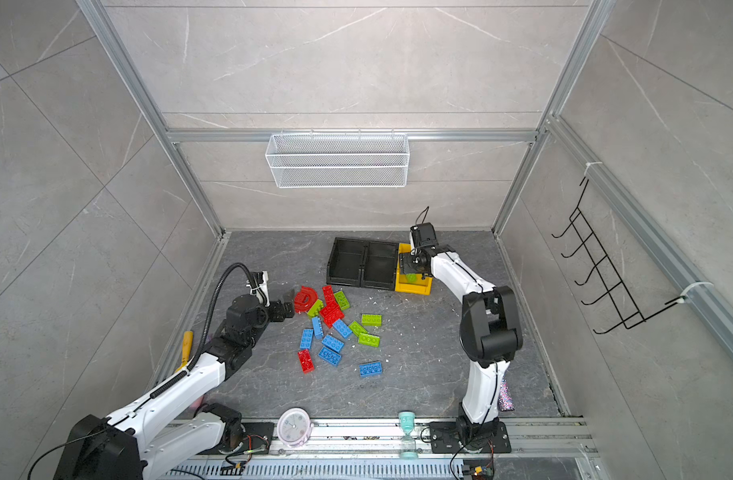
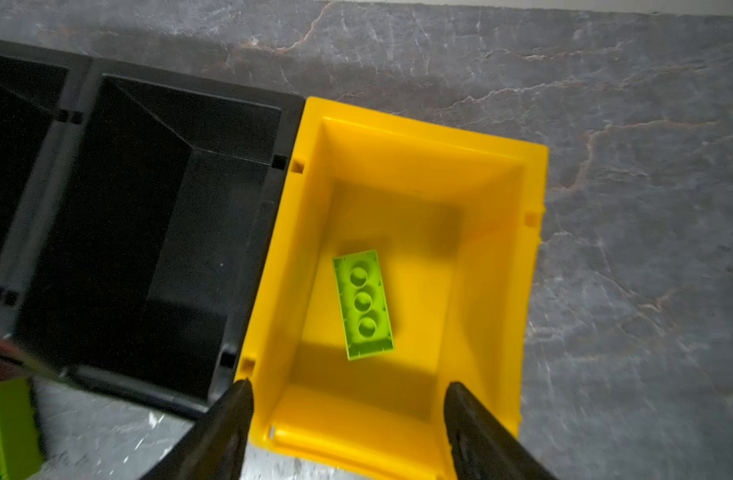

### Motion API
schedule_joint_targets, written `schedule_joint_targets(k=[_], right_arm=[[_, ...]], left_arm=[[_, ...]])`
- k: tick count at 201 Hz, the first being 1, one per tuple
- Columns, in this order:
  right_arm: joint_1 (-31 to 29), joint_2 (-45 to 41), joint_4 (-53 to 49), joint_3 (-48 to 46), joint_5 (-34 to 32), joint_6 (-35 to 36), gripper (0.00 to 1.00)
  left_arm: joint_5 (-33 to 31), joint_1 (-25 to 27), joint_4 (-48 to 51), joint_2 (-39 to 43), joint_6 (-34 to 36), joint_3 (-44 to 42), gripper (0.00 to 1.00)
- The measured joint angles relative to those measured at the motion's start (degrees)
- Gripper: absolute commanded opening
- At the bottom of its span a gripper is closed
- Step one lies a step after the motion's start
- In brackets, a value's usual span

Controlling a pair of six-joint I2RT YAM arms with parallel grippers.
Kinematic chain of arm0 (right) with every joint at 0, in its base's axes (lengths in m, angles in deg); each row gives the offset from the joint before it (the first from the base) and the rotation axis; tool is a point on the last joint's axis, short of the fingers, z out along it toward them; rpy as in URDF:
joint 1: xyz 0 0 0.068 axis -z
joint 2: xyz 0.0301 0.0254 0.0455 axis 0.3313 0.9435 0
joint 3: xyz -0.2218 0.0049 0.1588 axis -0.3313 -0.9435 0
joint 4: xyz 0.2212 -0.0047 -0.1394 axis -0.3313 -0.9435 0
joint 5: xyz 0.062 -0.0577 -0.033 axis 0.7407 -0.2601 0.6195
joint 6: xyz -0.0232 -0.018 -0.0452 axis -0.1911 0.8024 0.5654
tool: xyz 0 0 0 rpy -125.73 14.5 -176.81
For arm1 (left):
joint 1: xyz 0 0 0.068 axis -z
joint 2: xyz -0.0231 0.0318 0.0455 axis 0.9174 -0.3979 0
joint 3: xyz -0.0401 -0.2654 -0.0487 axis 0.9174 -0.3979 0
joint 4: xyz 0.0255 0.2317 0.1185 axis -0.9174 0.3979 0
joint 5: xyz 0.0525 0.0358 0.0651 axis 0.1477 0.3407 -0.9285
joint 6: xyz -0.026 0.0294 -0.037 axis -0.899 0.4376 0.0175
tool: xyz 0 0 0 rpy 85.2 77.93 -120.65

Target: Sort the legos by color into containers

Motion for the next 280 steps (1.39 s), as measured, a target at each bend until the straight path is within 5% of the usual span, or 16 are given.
schedule_joint_targets(k=[33, 58, 105, 280], right_arm=[[-7.28, -16.96, 1.4, -11.91, -1.22, -3.52, 0.8], [-16.83, -21.18, 3.19, -18.27, -1.25, -7.3, 0.82], [-24.63, -14.47, 3.87, -23.5, -3.67, -12.52, 0.85], [-27.12, 4.39, 5.84, -13.79, -8.61, -15.23, 0.87]], left_arm=[[0.0, 0.0, -0.02, 0.66, 0.0, -0.44, 1.0], [0.02, 0.0, -0.02, 0.68, 0.0, -0.81, 1.0], [0.02, 0.0, -0.04, 0.55, 0.0, -0.85, 1.0], [0.07, 0.0, 0.0, 1.75, 0.02, -0.9, 1.0]])
